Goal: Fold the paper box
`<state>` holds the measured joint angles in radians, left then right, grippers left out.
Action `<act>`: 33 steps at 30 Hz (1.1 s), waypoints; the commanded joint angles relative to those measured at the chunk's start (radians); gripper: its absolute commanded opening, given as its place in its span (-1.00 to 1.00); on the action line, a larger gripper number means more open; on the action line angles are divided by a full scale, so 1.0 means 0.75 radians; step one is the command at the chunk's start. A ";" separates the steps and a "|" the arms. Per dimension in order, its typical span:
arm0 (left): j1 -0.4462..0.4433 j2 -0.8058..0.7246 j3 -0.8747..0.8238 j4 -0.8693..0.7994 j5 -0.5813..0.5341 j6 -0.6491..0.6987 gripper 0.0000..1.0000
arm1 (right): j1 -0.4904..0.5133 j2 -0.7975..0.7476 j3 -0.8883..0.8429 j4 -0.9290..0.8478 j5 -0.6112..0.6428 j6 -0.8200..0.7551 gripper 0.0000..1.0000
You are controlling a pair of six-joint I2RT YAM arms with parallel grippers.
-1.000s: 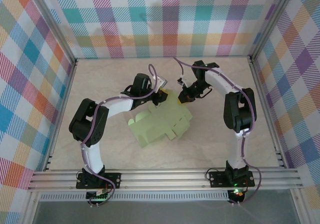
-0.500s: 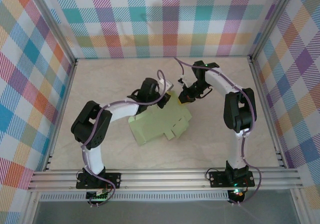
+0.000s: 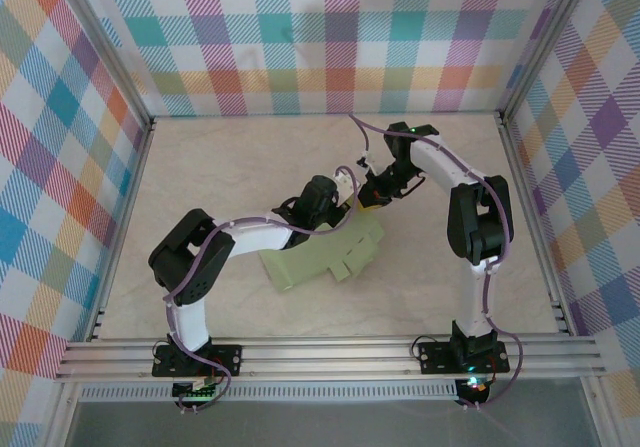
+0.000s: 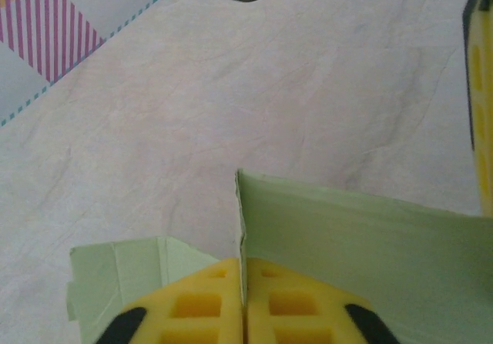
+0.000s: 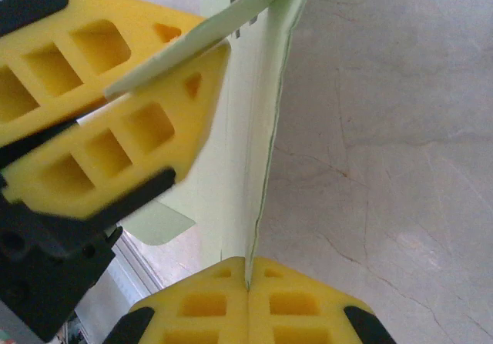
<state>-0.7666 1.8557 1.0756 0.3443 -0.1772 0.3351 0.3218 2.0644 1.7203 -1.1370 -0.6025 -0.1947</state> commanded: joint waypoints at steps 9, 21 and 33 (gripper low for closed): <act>0.201 -0.245 -0.002 -0.090 0.706 -0.395 0.36 | 0.007 -0.142 -0.083 0.147 0.090 -0.081 -1.00; 0.614 -0.173 -0.079 -0.274 1.291 -0.405 0.56 | -0.021 -0.229 -0.122 0.146 0.092 -0.319 -1.00; 0.749 0.065 0.160 -0.637 1.689 -0.122 -0.05 | -0.059 -0.331 -0.167 0.113 -0.031 -0.542 -1.00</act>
<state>-0.2089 1.8999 1.1442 -0.0532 0.9905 0.1776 0.2806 1.8389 1.5913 -1.0267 -0.5682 -0.5369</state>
